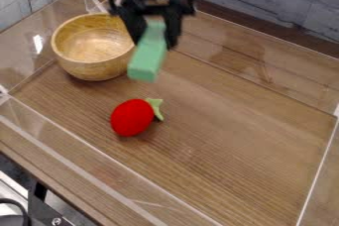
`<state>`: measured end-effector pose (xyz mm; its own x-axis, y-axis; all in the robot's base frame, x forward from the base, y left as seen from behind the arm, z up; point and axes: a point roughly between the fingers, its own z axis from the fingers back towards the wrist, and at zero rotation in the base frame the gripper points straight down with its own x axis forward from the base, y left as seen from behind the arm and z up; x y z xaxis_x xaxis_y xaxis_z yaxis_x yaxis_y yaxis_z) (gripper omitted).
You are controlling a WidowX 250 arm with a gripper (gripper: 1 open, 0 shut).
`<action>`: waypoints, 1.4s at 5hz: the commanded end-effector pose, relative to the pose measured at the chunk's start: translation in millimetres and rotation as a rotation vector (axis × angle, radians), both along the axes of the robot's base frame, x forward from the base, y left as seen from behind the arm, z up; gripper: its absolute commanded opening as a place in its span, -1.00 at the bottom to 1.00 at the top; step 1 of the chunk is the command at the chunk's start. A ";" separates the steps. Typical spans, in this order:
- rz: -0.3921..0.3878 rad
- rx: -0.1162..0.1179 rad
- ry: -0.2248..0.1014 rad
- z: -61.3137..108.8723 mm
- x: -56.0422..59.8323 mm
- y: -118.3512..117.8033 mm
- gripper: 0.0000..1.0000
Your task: Remove the green object from the brown bowl and put it on the table
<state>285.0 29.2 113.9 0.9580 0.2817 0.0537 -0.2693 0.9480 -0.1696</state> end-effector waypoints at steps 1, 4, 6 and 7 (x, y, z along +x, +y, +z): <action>-0.141 0.034 -0.055 -13.0 -3.3 -36.9 -1.00; -0.431 0.072 -0.018 -52.3 2.4 -53.4 -1.00; -0.435 0.076 0.016 -67.9 5.2 -56.7 1.00; -0.425 0.085 0.026 -68.6 4.3 -57.7 1.00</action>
<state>280.6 -26.9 34.2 0.9909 -0.1342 -0.0100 0.1327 0.9869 -0.0921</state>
